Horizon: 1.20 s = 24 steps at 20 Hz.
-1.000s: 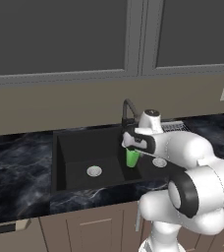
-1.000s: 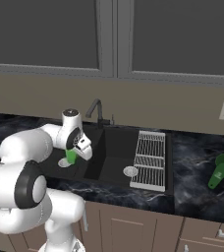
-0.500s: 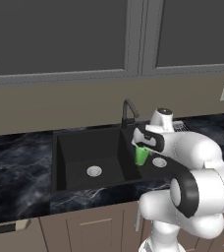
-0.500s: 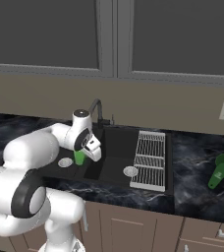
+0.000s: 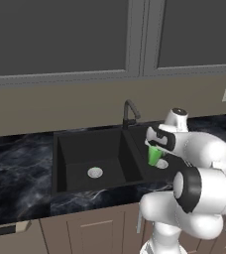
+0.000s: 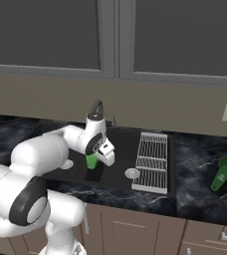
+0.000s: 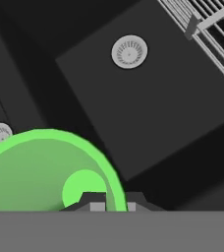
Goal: Move any existing items from the left basin to the right basin for drying. Then move the measuring cup from the counter to the left basin of the sink for washing.
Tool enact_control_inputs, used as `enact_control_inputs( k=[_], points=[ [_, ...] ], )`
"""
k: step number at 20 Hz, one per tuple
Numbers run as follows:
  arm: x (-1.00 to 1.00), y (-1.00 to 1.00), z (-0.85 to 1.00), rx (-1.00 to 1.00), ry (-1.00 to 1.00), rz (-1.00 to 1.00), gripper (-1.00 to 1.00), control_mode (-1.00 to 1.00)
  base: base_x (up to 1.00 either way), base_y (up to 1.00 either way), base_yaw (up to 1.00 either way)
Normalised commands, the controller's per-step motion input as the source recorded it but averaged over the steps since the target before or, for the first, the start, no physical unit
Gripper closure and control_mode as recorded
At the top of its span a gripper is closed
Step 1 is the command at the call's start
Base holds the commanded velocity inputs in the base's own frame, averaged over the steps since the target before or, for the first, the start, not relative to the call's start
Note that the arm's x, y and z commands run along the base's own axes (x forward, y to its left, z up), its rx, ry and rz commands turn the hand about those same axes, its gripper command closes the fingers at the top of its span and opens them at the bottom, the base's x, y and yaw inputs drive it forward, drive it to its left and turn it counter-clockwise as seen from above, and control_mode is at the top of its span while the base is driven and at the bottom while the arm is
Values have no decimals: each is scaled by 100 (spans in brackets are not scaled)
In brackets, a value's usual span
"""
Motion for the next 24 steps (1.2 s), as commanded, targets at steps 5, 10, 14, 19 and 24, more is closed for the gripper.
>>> enact_control_inputs(
  k=[5, 10, 14, 19, 24],
  points=[
    [2, -38, -23, 0, 0, 0, 100, -100, 0, 0, 0],
    [22, -31, -47, 0, -1, 0, 100, -100, 0, 0, 0],
    [31, -29, -31, 0, 0, 0, 100, -100, 0, 0, 0],
    [35, -28, -21, 0, -2, 0, 100, -100, 0, 0, 0],
    [38, -8, -31, 0, 0, 0, 100, -100, 0, 0, 0]
  ],
)
